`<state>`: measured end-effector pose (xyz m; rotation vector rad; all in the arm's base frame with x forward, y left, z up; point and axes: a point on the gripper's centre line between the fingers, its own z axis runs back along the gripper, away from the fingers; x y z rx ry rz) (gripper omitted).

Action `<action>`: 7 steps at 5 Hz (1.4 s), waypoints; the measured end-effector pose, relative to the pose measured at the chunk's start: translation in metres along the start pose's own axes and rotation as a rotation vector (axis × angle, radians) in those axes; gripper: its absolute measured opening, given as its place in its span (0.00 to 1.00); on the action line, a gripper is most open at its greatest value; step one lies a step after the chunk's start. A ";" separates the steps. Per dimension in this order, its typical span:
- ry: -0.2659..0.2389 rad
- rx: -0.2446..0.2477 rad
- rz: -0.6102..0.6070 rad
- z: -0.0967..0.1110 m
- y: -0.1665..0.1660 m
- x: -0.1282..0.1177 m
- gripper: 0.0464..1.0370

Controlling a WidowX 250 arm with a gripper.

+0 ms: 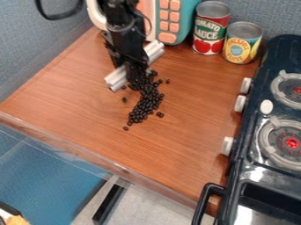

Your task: Sweep into pile

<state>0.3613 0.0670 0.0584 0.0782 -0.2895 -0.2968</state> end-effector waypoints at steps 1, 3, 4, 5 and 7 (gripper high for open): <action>0.028 0.049 0.156 0.013 0.016 -0.011 0.35; 0.182 0.090 0.655 0.026 0.012 -0.054 0.35; 0.227 0.054 0.880 0.031 -0.021 -0.074 0.35; 0.277 0.003 1.050 0.037 -0.057 -0.085 0.35; 0.286 -0.107 1.278 0.021 -0.097 -0.088 0.35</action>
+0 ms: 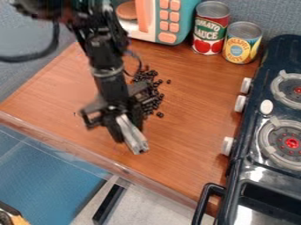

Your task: Sweep into pile

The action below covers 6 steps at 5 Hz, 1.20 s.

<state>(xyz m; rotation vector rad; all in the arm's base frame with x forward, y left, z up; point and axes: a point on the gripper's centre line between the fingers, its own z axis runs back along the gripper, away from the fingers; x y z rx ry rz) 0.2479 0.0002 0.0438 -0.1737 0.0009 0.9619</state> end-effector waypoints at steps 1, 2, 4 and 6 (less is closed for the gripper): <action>-0.034 -0.015 0.068 -0.010 -0.002 0.008 0.35; -0.065 -0.005 0.127 -0.020 0.006 0.018 0.35; -0.131 0.039 0.173 -0.033 0.014 0.031 0.35; -0.177 0.022 0.190 -0.034 -0.001 0.051 0.35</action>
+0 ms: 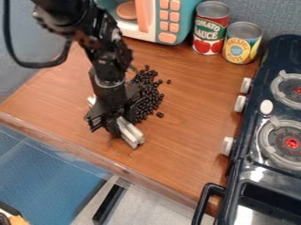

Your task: Sweep into pile

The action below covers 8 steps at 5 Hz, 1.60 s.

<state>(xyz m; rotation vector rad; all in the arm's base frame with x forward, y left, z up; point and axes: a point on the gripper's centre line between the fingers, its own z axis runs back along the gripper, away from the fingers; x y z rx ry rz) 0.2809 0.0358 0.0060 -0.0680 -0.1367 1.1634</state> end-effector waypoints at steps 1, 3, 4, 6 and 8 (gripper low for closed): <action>-0.008 -0.011 0.035 -0.003 -0.018 0.009 0.35; -0.018 -0.024 0.065 -0.008 -0.046 0.012 0.35; -0.033 -0.026 0.078 -0.010 -0.060 0.015 0.35; -0.036 -0.023 0.108 -0.014 -0.083 0.020 0.35; -0.019 -0.011 0.122 -0.014 -0.090 0.021 0.35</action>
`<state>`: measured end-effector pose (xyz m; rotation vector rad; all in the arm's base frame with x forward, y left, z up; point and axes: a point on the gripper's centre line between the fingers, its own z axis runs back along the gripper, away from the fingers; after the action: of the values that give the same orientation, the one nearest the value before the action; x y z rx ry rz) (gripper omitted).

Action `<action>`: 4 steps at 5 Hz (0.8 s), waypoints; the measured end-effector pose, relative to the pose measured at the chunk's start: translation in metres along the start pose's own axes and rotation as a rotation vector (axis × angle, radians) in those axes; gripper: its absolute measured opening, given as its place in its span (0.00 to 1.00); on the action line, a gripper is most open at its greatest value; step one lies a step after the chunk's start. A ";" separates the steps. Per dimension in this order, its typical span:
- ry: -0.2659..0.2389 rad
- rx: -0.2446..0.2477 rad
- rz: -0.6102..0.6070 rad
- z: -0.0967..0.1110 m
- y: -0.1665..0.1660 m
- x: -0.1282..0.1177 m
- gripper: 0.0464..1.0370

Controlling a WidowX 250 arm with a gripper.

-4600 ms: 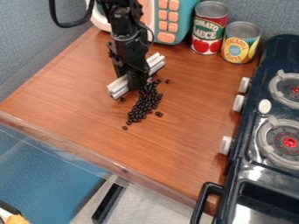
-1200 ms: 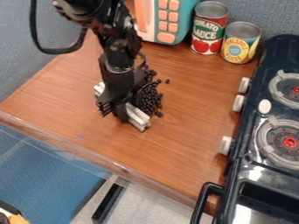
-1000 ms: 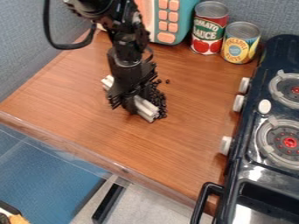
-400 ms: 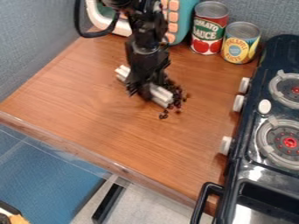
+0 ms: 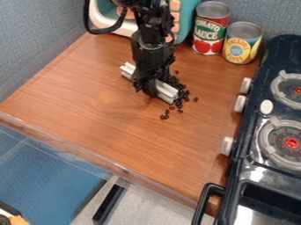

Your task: Sweep into pile

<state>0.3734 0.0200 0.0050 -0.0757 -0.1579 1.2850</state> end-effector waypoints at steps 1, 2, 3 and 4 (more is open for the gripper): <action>0.017 0.017 -0.010 0.007 0.004 -0.004 0.35; 0.024 -0.021 -0.031 0.037 -0.001 -0.007 0.35; -0.004 -0.114 -0.068 0.086 -0.013 -0.004 0.35; -0.065 -0.216 -0.231 0.125 -0.023 -0.013 0.35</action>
<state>0.3719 -0.0033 0.1303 -0.1954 -0.3511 1.0375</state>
